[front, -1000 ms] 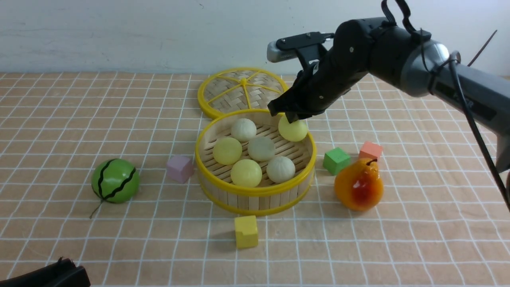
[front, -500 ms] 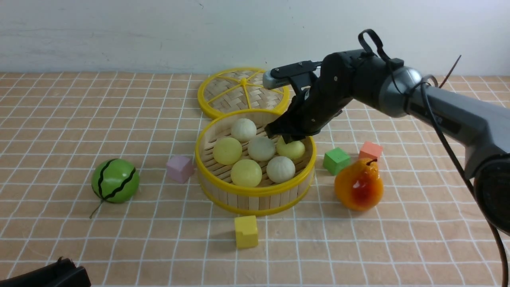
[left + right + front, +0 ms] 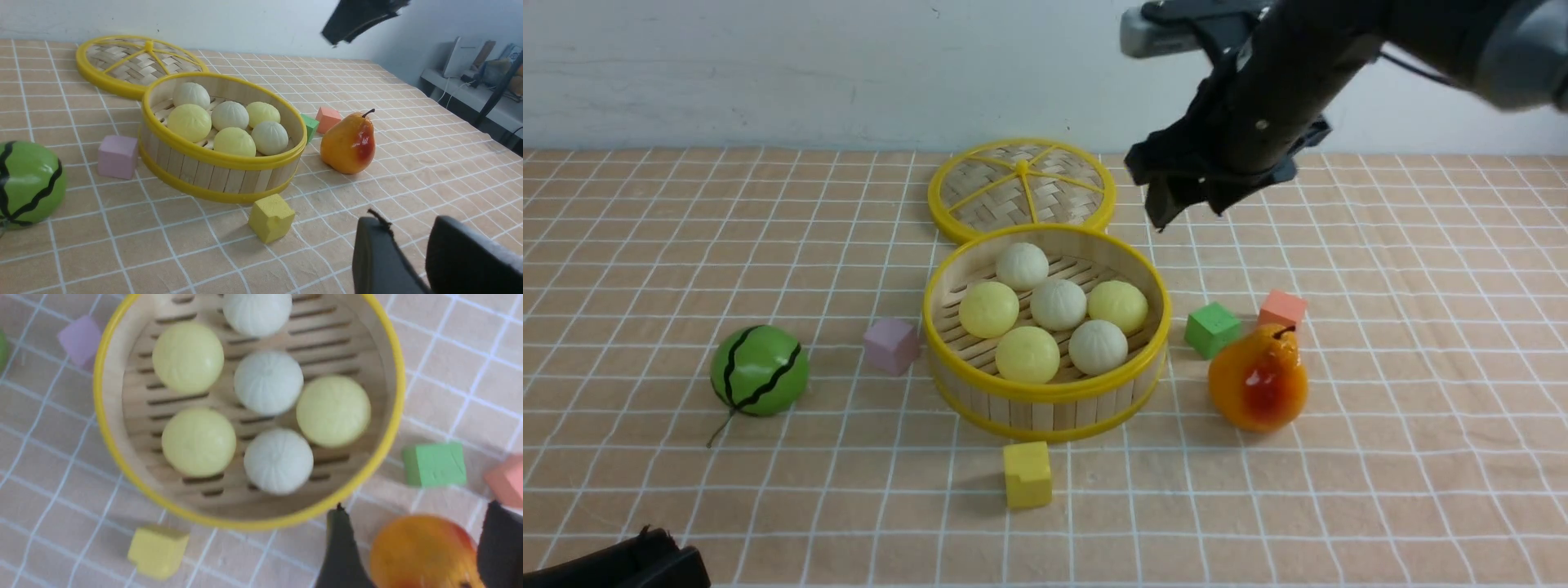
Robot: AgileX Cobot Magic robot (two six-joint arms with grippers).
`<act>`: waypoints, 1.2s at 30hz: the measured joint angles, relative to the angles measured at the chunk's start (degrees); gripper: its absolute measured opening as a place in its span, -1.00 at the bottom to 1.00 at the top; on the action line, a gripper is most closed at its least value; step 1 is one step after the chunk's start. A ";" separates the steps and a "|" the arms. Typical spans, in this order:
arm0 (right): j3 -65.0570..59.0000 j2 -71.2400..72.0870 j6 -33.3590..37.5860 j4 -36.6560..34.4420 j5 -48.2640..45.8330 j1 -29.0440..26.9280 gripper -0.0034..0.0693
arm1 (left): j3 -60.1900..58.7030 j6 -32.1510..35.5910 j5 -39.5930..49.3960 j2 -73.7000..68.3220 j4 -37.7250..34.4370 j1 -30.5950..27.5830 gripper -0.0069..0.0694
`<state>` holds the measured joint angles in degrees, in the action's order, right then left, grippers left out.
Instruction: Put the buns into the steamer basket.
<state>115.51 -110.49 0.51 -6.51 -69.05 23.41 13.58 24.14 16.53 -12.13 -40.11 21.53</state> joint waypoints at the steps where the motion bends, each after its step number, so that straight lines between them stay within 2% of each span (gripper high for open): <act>1: -0.14 1.50 -0.51 0.02 -0.94 0.00 0.09 | 0.00 0.00 0.00 0.00 0.00 0.00 -0.32; 2: -0.98 3.87 -1.05 -0.04 -1.45 0.00 -0.08 | 0.00 0.00 0.05 0.00 0.00 0.00 -0.32; 3: -1.20 4.27 -1.21 -0.04 -1.52 0.00 -0.11 | 0.00 0.00 0.05 0.00 0.00 0.00 -0.32; 4: -4.07 8.20 -1.69 -0.21 -1.72 0.14 -0.39 | 0.00 0.00 0.05 0.00 0.00 0.00 -0.32; 5: -6.34 10.50 -2.19 -0.26 -1.85 0.35 -0.54 | 0.00 0.00 0.05 0.00 0.00 0.00 -0.32; 8: -13.92 17.10 -3.70 -0.13 -2.30 1.32 -0.88 | 0.00 0.00 0.05 0.00 0.00 0.00 -0.31; 9: -17.23 19.77 -4.47 -0.02 -2.36 1.80 -0.93 | 0.00 0.00 0.05 0.00 0.00 0.00 -0.31; 14: -34.42 33.15 -6.10 0.48 -2.21 3.68 -0.94 | 0.00 0.00 0.05 0.00 0.00 0.00 -0.31; 20: -46.16 45.49 -6.28 -1.10 -2.60 3.97 -0.92 | 0.00 0.00 0.05 0.00 0.00 0.00 -0.30; 34: -49.27 56.39 -6.28 -2.10 -2.98 3.97 -0.88 | 0.00 0.00 0.05 0.00 0.00 0.00 -0.27; 36: -49.86 59.12 -6.11 -1.49 -2.86 1.59 -0.88 | 0.00 0.00 0.05 0.00 0.00 0.00 -0.26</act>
<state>65.65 -51.36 -5.59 -7.99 -71.91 25.00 13.58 24.14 16.58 -12.13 -40.11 21.53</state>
